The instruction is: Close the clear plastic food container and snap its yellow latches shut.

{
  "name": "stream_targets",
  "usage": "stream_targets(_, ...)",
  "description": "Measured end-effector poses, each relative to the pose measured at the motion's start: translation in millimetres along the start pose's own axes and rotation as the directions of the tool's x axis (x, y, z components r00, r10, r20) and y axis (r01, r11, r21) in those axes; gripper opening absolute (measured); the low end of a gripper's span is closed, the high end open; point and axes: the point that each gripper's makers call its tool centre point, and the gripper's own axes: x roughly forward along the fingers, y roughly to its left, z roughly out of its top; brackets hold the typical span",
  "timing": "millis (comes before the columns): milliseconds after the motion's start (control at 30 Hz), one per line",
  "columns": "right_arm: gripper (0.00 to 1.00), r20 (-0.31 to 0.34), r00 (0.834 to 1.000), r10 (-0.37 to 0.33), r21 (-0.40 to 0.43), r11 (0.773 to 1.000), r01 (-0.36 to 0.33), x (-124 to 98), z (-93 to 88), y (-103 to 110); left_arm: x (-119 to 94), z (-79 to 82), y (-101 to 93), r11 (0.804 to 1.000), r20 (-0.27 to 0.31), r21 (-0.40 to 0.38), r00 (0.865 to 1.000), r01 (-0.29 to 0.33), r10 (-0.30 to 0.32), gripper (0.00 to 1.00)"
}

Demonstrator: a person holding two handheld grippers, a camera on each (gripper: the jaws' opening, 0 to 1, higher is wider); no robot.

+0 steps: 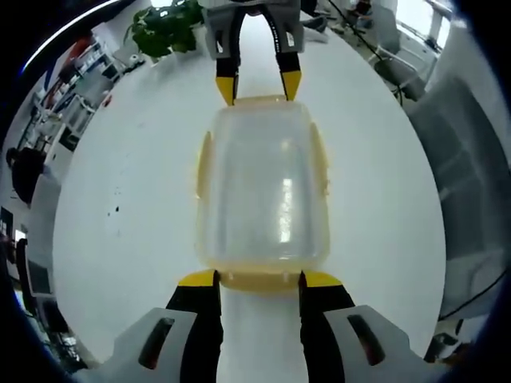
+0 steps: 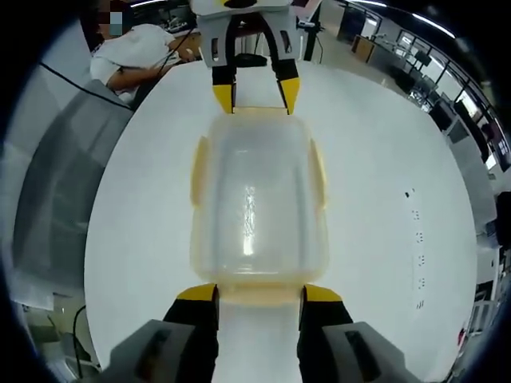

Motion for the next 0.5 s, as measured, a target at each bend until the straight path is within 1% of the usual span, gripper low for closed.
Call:
stream_targets(200, 0.36, 0.005, 1.000, 0.001, -0.003, 1.000, -0.001, -0.1, 0.3, 0.3, 0.0, 0.0, -0.1, 1.000, 0.003, 0.000, 1.000, -0.001, 0.001, 0.36)
stream_targets(300, 0.37, 0.005, 1.000, 0.000, -0.007, 1.000, 0.000, -0.1, 0.3, 0.1, -0.9, 0.5, -0.7, 1.000, 0.000, 0.025, 1.000, -0.011, 0.011, 0.36)
stream_targets(400, 0.38, 0.016, 1.000, -0.002, 0.006, 1.000, 0.002, -2.1, 0.5, 0.4, -0.8, -0.1, -0.5, 1.000, 0.000, 0.027, 1.000, -0.007, 0.007, 0.37)
stream_targets(433, 0.39, 0.016, 1.000, -0.002, 0.011, 1.000, 0.001, -2.7, 0.1, 0.5, -1.7, -1.8, 0.7, 1.000, -0.012, 0.019, 1.000, -0.011, 0.011, 0.38)
stream_targets(500, 0.46, 0.028, 1.000, 0.000, 0.032, 0.999, -0.001, -4.0, -0.2, 1.4, -2.8, -3.8, 2.8, 1.000, -0.013, 0.021, 1.000, -0.016, 0.016, 0.42)
